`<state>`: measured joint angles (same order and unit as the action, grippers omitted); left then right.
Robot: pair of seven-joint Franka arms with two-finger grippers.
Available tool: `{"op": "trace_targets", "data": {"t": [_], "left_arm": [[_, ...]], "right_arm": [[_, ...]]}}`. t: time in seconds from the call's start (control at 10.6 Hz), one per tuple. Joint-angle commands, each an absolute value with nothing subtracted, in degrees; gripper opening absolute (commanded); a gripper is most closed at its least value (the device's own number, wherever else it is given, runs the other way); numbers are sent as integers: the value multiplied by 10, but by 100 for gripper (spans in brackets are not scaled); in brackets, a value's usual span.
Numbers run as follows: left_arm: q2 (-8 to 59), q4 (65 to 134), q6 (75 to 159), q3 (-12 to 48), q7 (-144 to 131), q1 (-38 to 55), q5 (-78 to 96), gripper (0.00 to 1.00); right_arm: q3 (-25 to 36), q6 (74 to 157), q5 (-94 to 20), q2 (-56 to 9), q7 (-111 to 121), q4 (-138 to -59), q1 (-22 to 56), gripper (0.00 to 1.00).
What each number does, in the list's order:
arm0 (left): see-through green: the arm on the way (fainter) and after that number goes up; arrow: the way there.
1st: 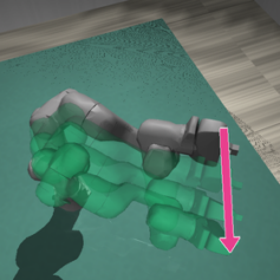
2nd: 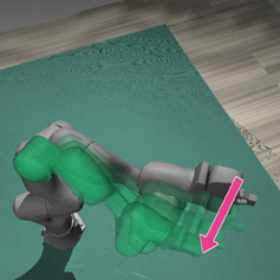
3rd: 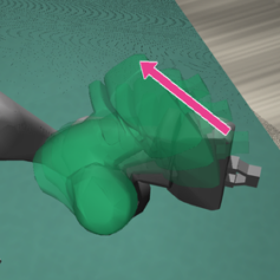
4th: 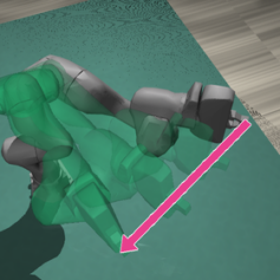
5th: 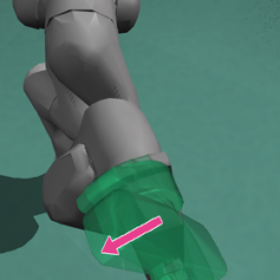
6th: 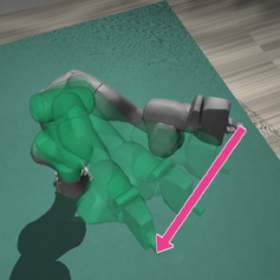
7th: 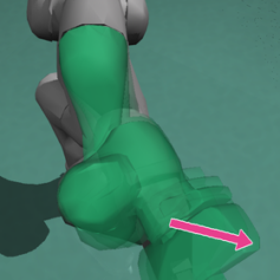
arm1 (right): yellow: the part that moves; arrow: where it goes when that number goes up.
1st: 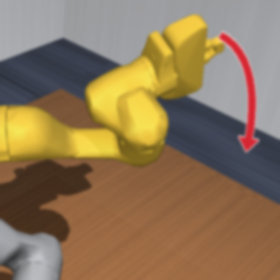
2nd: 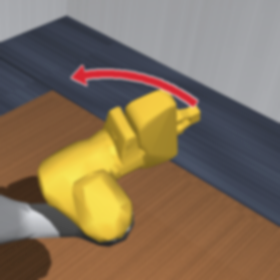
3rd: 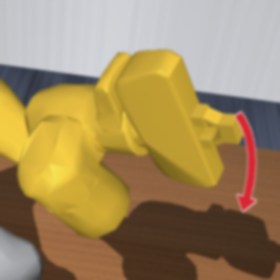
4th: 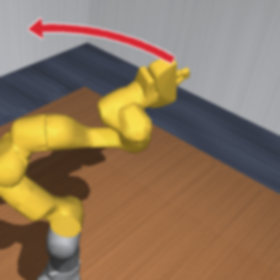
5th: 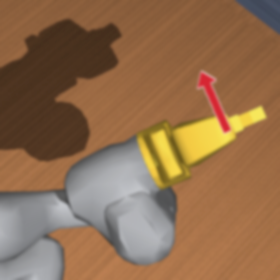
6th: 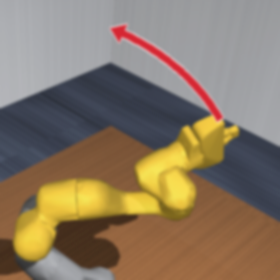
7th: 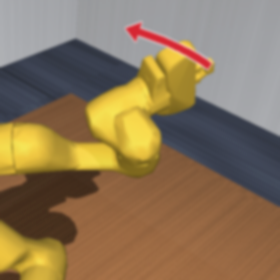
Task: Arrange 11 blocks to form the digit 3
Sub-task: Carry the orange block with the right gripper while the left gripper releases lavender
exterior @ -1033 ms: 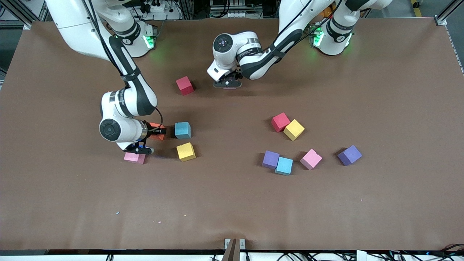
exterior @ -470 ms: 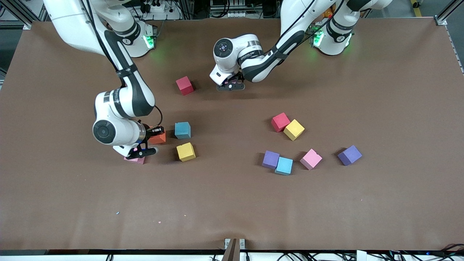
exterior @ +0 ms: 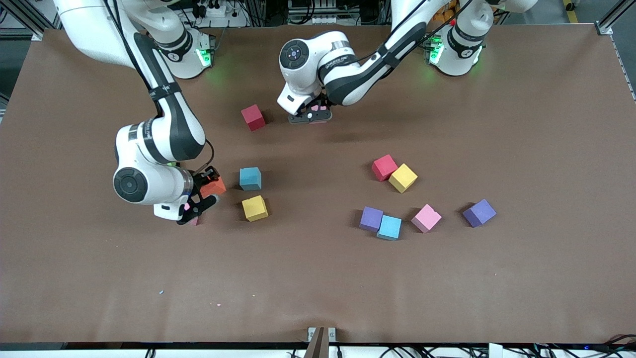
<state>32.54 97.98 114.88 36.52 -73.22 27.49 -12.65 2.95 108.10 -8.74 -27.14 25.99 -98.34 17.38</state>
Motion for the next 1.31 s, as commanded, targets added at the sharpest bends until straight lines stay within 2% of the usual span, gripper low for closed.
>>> {"op": "trace_targets", "data": {"t": [0.0, 0.19, 0.38, 0.56, 0.75, 0.85, 1.13, 1.22], "left_arm": [[291, 987, 1104, 367, -733, 219, -108, 100], [279, 987, 1089, 367, -736, 143, -108, 100], [277, 989, 1080, 367, -736, 63, -108, 100], [294, 1002, 1088, 366, -730, 21, -114, 100], [315, 1010, 1107, 365, -729, 4, -117, 100], [316, 1023, 1120, 365, -729, 4, -122, 100], [316, 1095, 1228, 362, -733, -11, -128, 100], [315, 1111, 1237, 362, -735, -19, -146, 100]], "right_arm": [[30, 1077, -62, -267, 347, -977, 176, 30], [26, 1086, -22, -265, 406, -971, 184, 30], [27, 1072, 1, -229, 489, -976, 236, 31], [26, 1050, 53, -198, 538, -976, 315, 31], [25, 993, 54, -170, 546, -979, 384, 31], [26, 989, 56, -154, 542, -1000, 431, 31], [27, 1018, 71, -148, 539, -1037, 539, 31], [28, 1039, 71, -141, 535, -1062, 570, 31]]}}
